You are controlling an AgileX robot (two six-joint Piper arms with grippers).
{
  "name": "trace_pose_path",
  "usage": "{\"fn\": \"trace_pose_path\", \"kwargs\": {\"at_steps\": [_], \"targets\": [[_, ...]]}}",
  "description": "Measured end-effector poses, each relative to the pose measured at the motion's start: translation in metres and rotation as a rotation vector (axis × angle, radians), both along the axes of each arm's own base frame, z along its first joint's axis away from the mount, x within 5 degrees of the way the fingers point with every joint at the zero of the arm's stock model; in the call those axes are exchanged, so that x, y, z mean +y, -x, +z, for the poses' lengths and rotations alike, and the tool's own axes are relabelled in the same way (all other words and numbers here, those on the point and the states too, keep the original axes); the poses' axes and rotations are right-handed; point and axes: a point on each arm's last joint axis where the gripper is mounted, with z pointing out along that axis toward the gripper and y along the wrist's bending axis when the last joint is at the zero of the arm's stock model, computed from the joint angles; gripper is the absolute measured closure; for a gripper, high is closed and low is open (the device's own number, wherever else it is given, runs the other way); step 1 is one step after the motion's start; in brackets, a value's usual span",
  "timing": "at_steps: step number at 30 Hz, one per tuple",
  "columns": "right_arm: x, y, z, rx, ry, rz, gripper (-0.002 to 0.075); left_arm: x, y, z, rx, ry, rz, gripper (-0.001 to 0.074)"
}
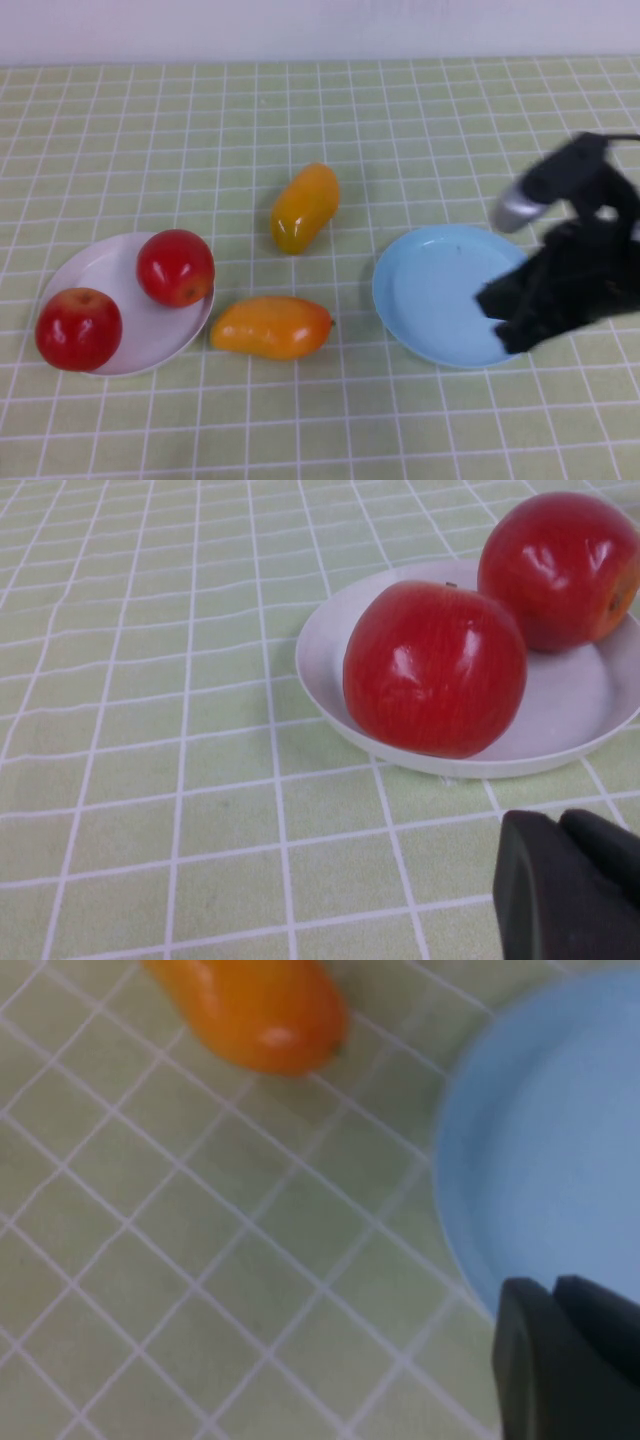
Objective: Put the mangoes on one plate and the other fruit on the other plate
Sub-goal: Put another type of fruit in the right plate
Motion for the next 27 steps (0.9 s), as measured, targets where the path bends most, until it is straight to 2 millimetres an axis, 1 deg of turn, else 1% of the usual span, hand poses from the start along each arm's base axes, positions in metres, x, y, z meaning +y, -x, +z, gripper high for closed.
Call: {"fn": "trace_pose_path", "kwargs": {"at_steps": [2, 4, 5, 7, 11, 12, 13, 14, 16, 18, 21, 24, 27], "targets": [[0.023, -0.012, 0.004, -0.033, 0.037, 0.089, 0.0697, 0.0, 0.0, 0.0, 0.0, 0.0, 0.0, 0.0731], [0.048, -0.022, 0.005, -0.06, 0.066, 0.188, 0.0636, 0.0, 0.0, 0.0, 0.0, 0.0, 0.0, 0.0731], [0.059, -0.026, 0.004, -0.073, 0.077, 0.231, 0.0589, 0.0, 0.0, 0.0, 0.0, 0.0, 0.0, 0.0731], [0.083, -0.035, 0.001, -0.095, 0.095, 0.318, 0.0476, 0.0, 0.0, 0.0, 0.0, 0.0, 0.0, 0.0731], [0.127, -0.051, -0.012, -0.113, 0.145, 0.467, 0.017, 0.0, 0.0, 0.0, 0.0, 0.0, 0.0, 0.0731], [0.136, -0.054, -0.017, -0.12, 0.163, 0.507, 0.0122, 0.0, 0.0, 0.0, 0.0, 0.0, 0.0, 0.0731], [0.144, -0.059, -0.022, -0.128, 0.178, 0.537, 0.0096, 0.0, 0.0, 0.0, 0.0, 0.0, 0.0, 0.0731], [0.149, -0.063, -0.026, -0.13, 0.187, 0.554, 0.0074, 0.0, 0.0, 0.0, 0.0, 0.0, 0.0, 0.0731], [0.16, -0.074, -0.034, -0.143, 0.201, 0.583, 0.0055, 0.0, 0.0, 0.0, 0.0, 0.0, 0.0, 0.0731], [0.169, -0.084, -0.043, -0.148, 0.21, 0.594, 0.0048, 0.0, 0.0, 0.0, 0.0, 0.0, 0.0, 0.0731], [0.18, -0.096, -0.048, -0.167, 0.213, 0.61, 0.0044, 0.0, 0.0, 0.0, 0.0, 0.0, 0.0, 0.0731], [0.188, -0.104, -0.056, -0.171, 0.219, 0.626, 0.0042, 0.0, 0.0, 0.0, 0.0, 0.0, 0.0, 0.0731], [0.194, -0.106, -0.066, -0.165, 0.235, 0.662, 0.0042, 0.0, 0.0, 0.0, 0.0, 0.0, 0.0, 0.0731]]}}
